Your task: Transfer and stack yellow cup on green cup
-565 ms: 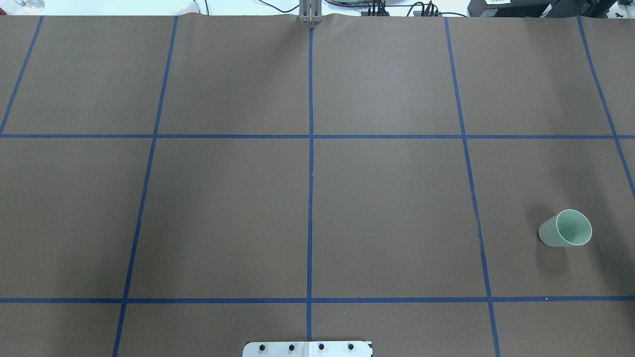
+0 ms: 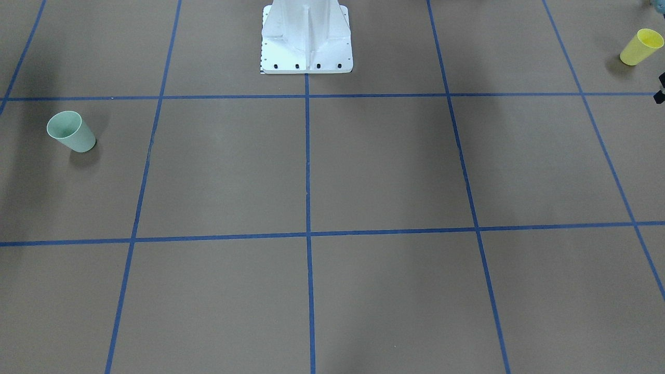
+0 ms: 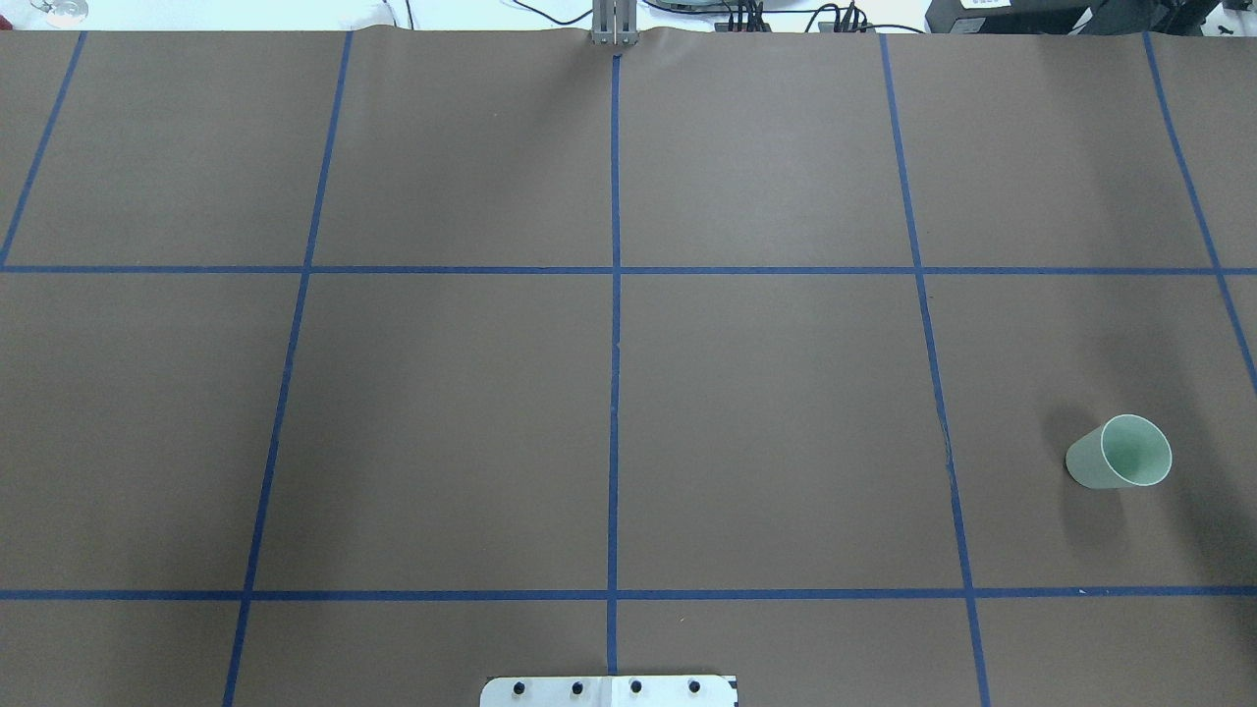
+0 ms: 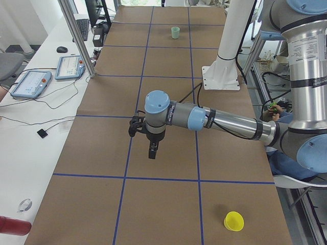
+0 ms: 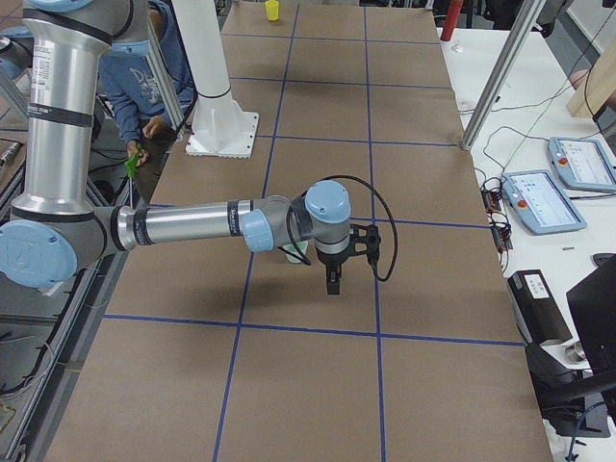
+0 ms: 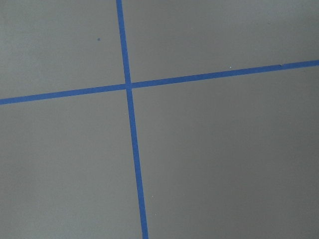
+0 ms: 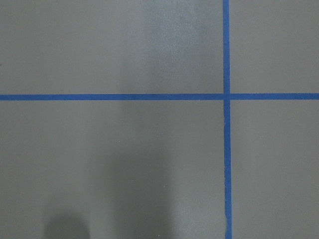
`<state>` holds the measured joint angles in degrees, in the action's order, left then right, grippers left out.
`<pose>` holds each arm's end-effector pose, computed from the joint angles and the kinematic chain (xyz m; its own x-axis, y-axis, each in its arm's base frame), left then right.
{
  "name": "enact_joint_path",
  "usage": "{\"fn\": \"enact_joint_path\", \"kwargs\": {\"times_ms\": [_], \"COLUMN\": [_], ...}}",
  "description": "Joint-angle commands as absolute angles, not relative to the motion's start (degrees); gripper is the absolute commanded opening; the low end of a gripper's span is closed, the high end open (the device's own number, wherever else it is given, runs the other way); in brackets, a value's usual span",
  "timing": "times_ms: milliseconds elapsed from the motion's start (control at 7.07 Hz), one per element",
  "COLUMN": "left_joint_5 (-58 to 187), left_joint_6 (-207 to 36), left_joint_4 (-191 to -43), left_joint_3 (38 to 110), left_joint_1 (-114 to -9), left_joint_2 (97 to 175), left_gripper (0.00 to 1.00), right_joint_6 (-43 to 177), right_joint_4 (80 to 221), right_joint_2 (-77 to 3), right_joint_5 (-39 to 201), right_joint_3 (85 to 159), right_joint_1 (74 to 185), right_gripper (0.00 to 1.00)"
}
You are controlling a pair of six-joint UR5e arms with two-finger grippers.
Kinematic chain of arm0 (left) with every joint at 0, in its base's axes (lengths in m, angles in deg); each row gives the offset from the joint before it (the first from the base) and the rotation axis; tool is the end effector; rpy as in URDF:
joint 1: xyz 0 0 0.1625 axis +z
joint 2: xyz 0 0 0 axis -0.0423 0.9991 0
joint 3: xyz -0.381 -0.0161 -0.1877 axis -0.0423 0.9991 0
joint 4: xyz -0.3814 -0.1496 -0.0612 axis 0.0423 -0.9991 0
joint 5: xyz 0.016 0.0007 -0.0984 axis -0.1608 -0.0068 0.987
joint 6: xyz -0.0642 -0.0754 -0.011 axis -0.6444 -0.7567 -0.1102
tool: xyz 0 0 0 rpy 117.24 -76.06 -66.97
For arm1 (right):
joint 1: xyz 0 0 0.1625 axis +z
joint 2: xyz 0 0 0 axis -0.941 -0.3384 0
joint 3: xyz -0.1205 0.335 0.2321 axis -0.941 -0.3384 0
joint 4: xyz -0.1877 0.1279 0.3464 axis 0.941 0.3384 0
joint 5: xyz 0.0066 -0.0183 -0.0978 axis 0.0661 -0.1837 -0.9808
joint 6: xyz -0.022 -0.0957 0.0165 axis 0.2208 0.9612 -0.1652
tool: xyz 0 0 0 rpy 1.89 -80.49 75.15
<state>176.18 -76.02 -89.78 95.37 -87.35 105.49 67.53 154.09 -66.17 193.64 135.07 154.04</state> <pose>-0.0282 -0.4210 0.5511 0.7220 0.1086 -0.6833 -0.0209 0.9906 0.1354 0.0146 -0.4400 0.5742 0.6734 0.0031 0.7393 -0.0866 0.9934 0.0748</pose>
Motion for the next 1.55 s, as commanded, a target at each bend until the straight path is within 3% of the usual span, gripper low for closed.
{"fn": "enact_joint_path", "kwargs": {"times_ms": [0,1131,1414], "left_joint_5": [176.19,176.55,176.37], "left_joint_6": [-75.62,-76.23,-86.35], "left_joint_4": [-89.94,-90.47,-91.43], "left_joint_3": [95.97,95.97,96.41], "left_joint_1": [-87.41,-87.24,-86.89], "left_joint_2": [103.39,102.14,101.44], "left_gripper": [1.0,1.0,1.0], "right_joint_6": [67.45,67.54,67.45], "right_joint_4": [153.9,153.2,152.06], "right_joint_2": [-66.47,-66.12,-66.56], "right_joint_5": [193.58,193.93,194.11], "right_joint_3": [135.02,133.79,133.7], "right_joint_1": [154.07,153.72,153.72], "right_gripper": [1.0,1.0,1.0]}}
